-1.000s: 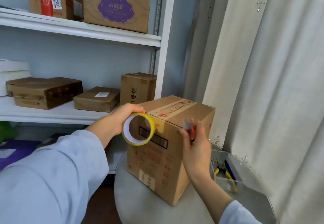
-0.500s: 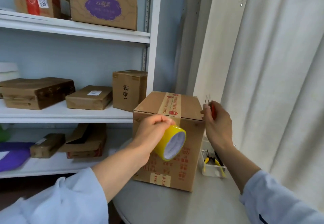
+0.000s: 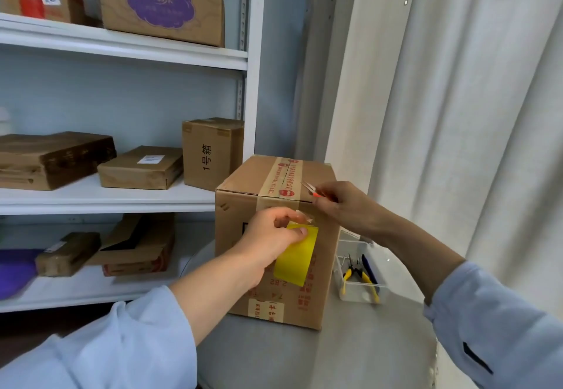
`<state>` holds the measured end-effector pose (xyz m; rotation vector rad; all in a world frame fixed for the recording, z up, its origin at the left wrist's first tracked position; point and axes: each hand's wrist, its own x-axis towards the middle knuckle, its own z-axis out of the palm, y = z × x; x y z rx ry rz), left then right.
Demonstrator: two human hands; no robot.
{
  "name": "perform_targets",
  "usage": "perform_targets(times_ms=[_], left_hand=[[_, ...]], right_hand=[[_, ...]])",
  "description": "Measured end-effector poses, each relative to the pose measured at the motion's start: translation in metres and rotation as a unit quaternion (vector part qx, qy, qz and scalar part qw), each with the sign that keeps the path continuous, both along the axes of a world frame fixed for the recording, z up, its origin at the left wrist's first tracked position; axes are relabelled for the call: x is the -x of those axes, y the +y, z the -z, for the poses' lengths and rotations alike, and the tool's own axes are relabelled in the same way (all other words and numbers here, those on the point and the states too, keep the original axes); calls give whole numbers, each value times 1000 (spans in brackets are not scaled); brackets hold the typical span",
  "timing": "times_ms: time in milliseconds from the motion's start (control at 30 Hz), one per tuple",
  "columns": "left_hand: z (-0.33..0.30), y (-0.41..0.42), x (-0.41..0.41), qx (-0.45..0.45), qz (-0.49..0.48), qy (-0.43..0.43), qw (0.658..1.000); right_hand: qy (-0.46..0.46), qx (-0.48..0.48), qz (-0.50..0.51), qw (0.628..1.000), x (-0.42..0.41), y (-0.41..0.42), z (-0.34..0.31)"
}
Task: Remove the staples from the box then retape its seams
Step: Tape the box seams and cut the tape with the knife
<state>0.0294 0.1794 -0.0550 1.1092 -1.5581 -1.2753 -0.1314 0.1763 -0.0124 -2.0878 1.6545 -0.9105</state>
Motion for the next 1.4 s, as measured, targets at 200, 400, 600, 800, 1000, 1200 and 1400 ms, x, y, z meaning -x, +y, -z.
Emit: perform_targets(times_ms=[200, 400, 600, 800, 1000, 1200, 1400], left_hand=[[-6, -5, -5, -1, 9, 6, 1000], [-8, -15, -6, -11, 13, -1, 1000], [-8, -19, -7, -17, 13, -4, 1000], [-8, -17, -2, -28, 6, 14, 999], [-8, -13, 3, -46, 3, 30, 998], [-16, -6, 5, -34, 8, 51, 998], [-20, -1, 0, -54, 11, 75, 996]], right_hand=[[140, 49, 51, 988, -9, -49, -17], [114, 62, 68, 989, -27, -83, -11], [42, 49, 38, 997, -29, -93, -6], [-21, 49, -76, 996, -13, -45, -22], [76, -58, -57, 994, 1, -20, -18], [125, 68, 54, 988, -14, -10, -18], [325, 219, 78, 917, -34, 23, -25]])
